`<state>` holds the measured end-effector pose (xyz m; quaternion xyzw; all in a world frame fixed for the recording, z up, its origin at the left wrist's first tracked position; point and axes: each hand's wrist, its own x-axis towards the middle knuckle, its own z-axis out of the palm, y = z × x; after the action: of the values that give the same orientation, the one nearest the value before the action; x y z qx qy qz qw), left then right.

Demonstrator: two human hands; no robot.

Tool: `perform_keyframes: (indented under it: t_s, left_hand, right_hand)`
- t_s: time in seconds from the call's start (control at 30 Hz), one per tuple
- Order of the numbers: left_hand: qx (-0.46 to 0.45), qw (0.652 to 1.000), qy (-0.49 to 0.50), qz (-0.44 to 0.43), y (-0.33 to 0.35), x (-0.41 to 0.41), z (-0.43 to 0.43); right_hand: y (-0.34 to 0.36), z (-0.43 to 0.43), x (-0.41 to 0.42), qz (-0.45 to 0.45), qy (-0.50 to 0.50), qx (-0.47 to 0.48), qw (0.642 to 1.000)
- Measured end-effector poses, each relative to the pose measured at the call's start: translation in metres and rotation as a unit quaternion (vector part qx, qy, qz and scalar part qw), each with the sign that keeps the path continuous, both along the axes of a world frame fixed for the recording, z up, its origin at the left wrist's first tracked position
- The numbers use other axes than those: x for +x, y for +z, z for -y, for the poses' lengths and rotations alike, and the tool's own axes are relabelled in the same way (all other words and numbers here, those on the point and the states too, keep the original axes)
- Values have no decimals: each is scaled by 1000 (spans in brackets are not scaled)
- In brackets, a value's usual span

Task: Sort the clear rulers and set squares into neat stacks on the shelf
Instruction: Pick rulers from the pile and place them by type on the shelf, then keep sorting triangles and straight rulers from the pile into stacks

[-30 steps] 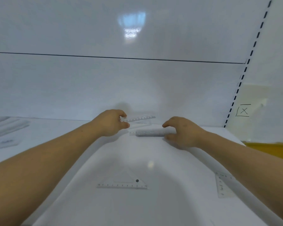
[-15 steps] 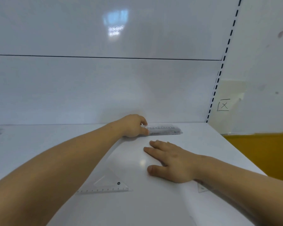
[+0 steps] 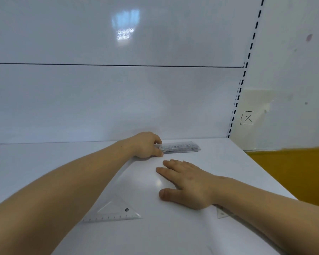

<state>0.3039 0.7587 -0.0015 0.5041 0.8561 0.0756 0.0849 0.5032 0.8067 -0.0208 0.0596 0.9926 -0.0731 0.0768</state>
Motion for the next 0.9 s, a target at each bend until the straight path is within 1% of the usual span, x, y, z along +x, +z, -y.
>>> perform_keyframes:
  t_s: [0.1,0.2,0.33,0.47,0.67,0.9]
  left_hand:
    - [-4,1000,16,15,5,4,8]
    - [9,999,34,-7,10,10,30]
    - [28,996,87,-13,11,13,77]
    - [27,988,153,-4,6,16,135]
    - [46,970,237,-24,11,7,249]
    - [61,947,313,-26,21,-23,416]
  right_hand:
    - [6,1,0,1,1,-4,1000]
    - [23,-10,-12,-21,8,-2,1000]
    - [54,-20,-47,-88,19,-12,996]
    - [74,2,-89,-103,30,-21,994]
    - [80,83,-148,-103,64,-36,992]
    - [79,225,-215,-98,99,-67,988]
